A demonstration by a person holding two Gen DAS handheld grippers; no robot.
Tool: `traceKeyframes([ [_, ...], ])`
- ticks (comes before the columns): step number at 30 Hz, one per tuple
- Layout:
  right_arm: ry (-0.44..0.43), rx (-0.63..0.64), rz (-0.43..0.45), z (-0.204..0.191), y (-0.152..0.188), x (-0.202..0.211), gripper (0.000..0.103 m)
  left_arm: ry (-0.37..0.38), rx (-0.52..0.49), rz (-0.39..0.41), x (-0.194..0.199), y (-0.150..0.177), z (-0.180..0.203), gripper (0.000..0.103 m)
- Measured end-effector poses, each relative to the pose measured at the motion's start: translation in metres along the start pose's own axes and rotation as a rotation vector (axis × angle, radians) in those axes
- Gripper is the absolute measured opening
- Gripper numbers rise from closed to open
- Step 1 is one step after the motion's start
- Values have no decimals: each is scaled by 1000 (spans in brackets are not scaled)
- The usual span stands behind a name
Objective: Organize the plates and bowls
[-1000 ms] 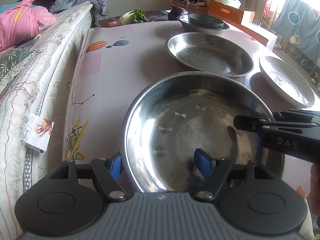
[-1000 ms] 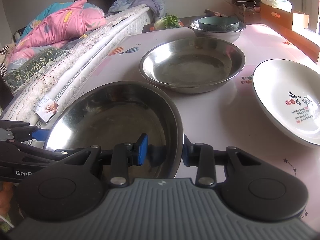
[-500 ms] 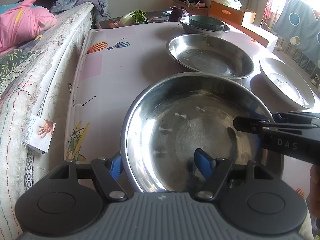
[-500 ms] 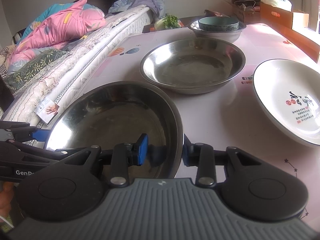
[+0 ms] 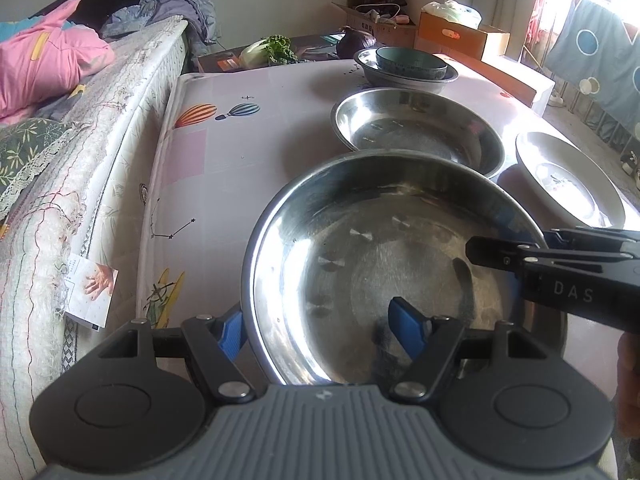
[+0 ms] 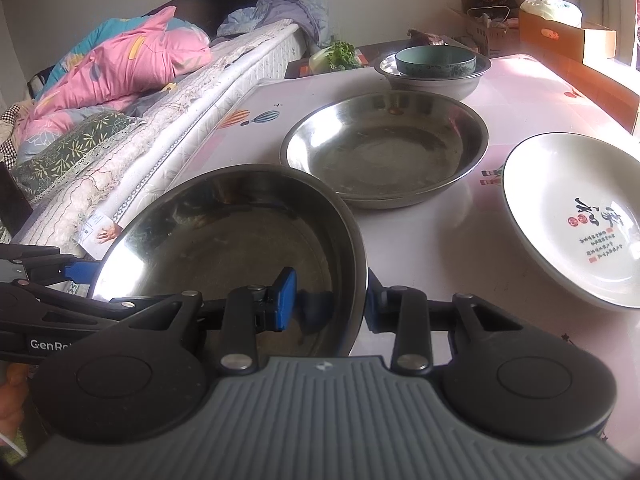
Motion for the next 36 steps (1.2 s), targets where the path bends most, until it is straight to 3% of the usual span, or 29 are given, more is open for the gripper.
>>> traceKeyframes([
  [26, 33, -61, 67, 46, -52, 8, 34, 32, -31, 61, -13, -60, 36, 73],
  [36, 57, -77, 96, 73, -81, -6, 34, 45, -29, 91, -38, -101, 44, 74],
])
Point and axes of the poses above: each gripper's, at about its wrist camera, not at the fingertips, and x roughly against the way its jaws point, z to its right, y to its underside, the point moved 3 cm from there along -x, roughly the way its jaws point, and after that the axes turned 9 degrees about z, right-handed, at the moved point
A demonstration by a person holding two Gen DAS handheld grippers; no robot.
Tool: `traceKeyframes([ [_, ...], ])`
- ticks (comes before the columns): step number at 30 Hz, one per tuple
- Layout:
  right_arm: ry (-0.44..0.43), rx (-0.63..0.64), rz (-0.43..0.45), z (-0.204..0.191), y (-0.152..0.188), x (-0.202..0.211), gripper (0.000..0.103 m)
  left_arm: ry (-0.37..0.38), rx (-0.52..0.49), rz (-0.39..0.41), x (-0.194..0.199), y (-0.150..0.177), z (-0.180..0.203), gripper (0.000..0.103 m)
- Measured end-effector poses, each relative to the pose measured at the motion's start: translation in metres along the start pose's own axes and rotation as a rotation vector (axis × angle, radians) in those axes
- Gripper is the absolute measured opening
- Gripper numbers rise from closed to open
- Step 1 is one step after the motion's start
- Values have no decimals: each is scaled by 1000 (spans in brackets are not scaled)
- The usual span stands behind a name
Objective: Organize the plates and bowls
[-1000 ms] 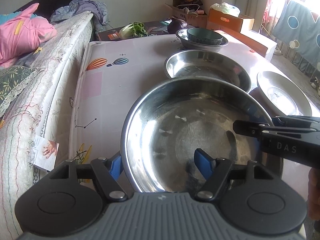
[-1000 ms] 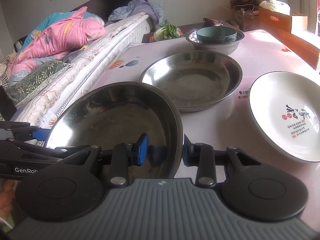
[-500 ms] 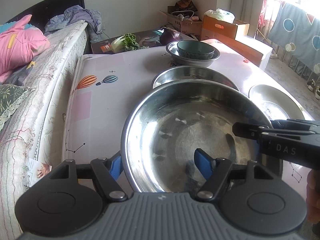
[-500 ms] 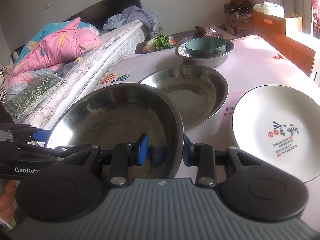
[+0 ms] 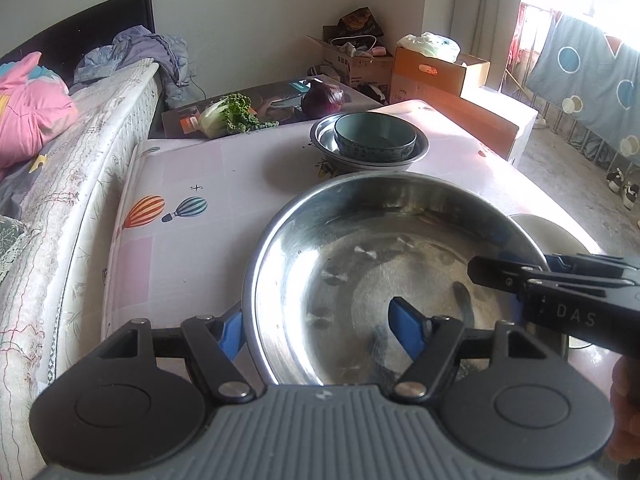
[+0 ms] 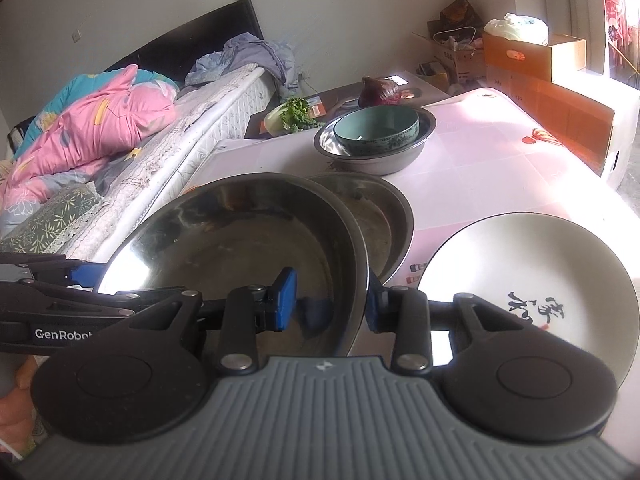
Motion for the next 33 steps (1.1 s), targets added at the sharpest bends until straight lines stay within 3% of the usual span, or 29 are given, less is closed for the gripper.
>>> traceKeyframes([
  [7, 7, -19, -9, 20, -23, -31, 35, 12, 28, -21, -37, -21, -2, 73],
  [18, 13, -40, -79, 35, -15, -70, 36, 23, 43, -114, -75, -10, -7, 73],
  [25, 30, -56, -77, 42, -14, -73, 37, 23, 48, -115, -73, -10, -8, 73],
  [33, 34, -85, 9, 52, -25, -48, 49, 10, 48, -66, -42, -13, -5, 76],
])
Point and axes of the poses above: each gripper's, at about its wrist camera, not at the fingertips, and x roughly against the way its jaws point, z to its right, y to its underside, the point moved 3 cm from there along -x, roughly the way its jaws point, and after that the axes turned 9 degrees about z, right-handed, at the moved point
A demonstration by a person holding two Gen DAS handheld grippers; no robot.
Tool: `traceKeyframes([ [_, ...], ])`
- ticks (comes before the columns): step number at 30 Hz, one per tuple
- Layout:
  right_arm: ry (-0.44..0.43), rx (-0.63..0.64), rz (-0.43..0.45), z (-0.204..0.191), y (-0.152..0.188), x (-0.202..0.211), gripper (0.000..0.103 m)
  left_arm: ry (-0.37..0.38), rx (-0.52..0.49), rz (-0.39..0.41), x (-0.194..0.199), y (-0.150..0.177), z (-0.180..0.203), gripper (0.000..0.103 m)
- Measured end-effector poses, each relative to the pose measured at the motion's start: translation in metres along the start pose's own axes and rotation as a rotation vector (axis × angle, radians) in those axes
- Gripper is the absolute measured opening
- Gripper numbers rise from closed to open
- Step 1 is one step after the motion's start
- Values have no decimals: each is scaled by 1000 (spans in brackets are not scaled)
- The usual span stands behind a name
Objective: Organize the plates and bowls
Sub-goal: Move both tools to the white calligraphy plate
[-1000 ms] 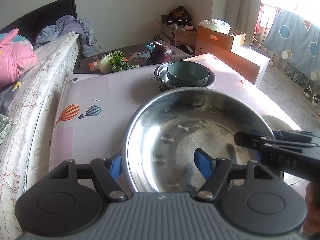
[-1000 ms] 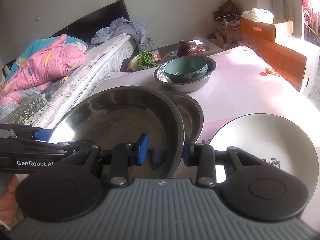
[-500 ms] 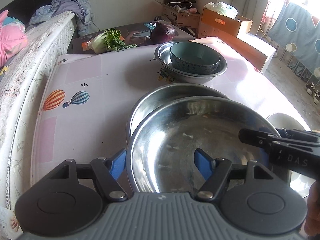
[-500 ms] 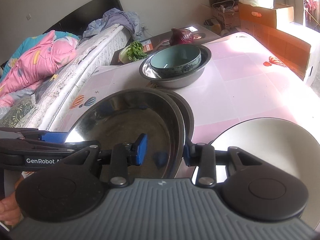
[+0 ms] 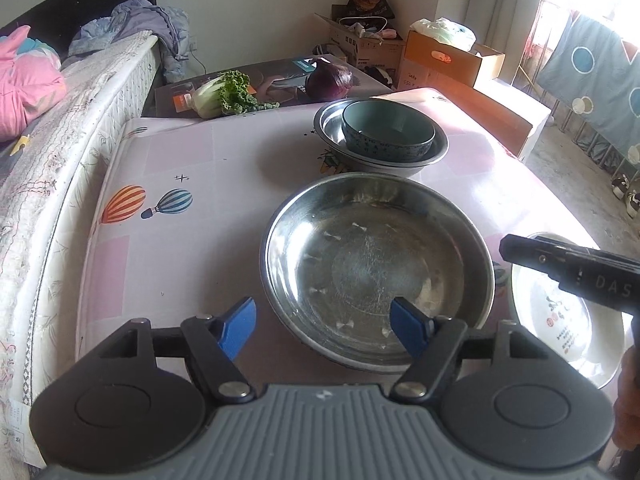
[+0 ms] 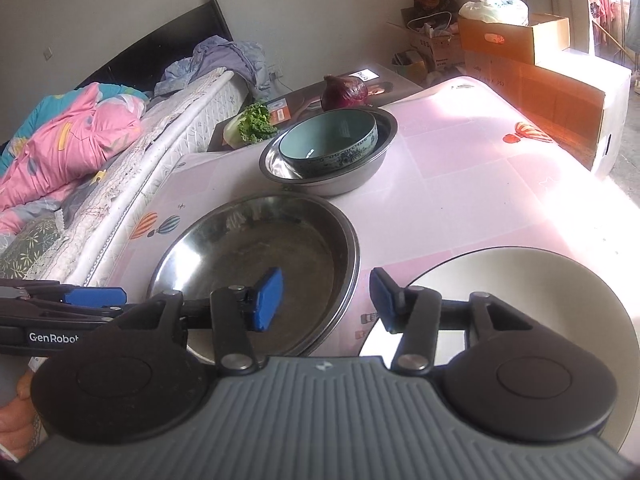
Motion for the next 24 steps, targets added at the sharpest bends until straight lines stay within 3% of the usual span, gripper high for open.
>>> traceKeyframes([
  [7, 39, -71, 102, 50, -1, 61, 51, 120, -67, 63, 35, 14, 40, 89],
  [13, 145, -160, 164, 128, 16, 114, 51, 272, -112, -11, 29, 41, 92, 91],
  [17, 179, -219, 154, 172, 34, 126, 51, 307, -84, -30, 13, 52, 115, 90],
  [24, 110, -260, 123, 196, 51, 103, 50, 300, -87, -39, -17, 54, 140, 80],
])
Point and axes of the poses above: each gripper's, at about its wrist camera, not at the fingertips, and x roughly against the way its jaws point, z to its right, y to its underside, the point moved 3 cm from there along -x, roughly the way its jaws point, and after that the axes turned 9 degrees about z, right-handed, at the moved point
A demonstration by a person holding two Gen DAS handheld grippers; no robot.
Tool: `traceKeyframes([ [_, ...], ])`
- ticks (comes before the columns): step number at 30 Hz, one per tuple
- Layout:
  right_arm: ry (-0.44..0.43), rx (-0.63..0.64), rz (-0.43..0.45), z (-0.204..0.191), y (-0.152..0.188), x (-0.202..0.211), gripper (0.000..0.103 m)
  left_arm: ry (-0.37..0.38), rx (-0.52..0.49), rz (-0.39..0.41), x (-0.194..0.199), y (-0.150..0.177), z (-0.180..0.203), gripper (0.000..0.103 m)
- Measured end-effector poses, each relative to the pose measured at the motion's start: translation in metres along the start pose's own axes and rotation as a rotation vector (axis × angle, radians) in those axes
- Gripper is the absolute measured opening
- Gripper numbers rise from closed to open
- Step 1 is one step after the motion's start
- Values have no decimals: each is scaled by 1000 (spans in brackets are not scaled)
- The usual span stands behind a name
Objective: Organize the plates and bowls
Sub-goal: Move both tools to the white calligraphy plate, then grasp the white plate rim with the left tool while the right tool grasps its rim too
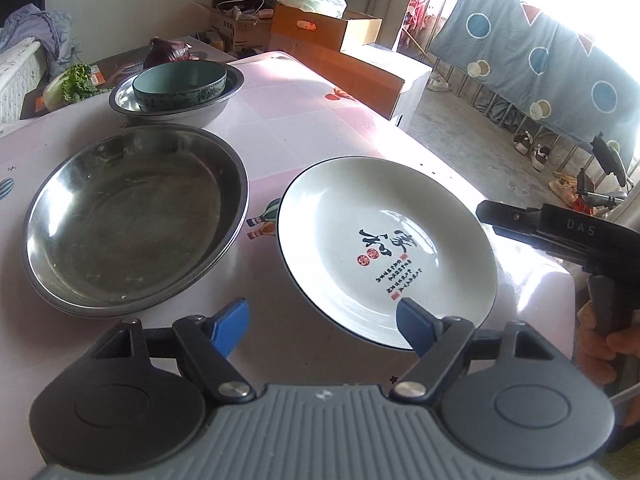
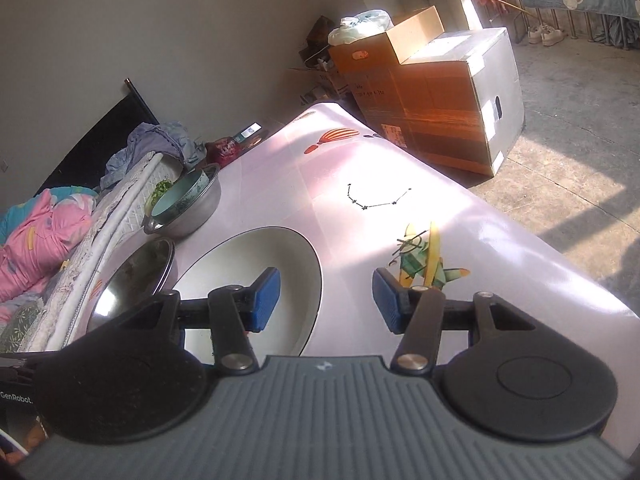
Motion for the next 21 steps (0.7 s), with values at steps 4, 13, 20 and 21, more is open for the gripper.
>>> traceKeyframes([
  [4, -16, 8, -17, 1, 0, -22, 44, -35, 1, -17, -16, -2, 0, 67],
  [13, -80, -22, -82, 3, -4, -61, 22, -33, -2, -33, -31, -8, 2, 32],
  [20, -78, -7, -106, -10, 6, -52, 21, -44, -32, -54, -21, -2, 7, 32],
  [21, -78, -11, -114, -12, 8, -48, 22, -42, -36, -61, -18, 1, 8, 32],
])
Point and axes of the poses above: each gripper's, at about its wrist camera, not at the fingertips, and x roughly against the way its jaws point, z to its right, y to its underside, the point moved 3 cm from there along -x, roughly the way its jaws point, and after that the axes turned 9 degrees about z, right-handed, at the moved point
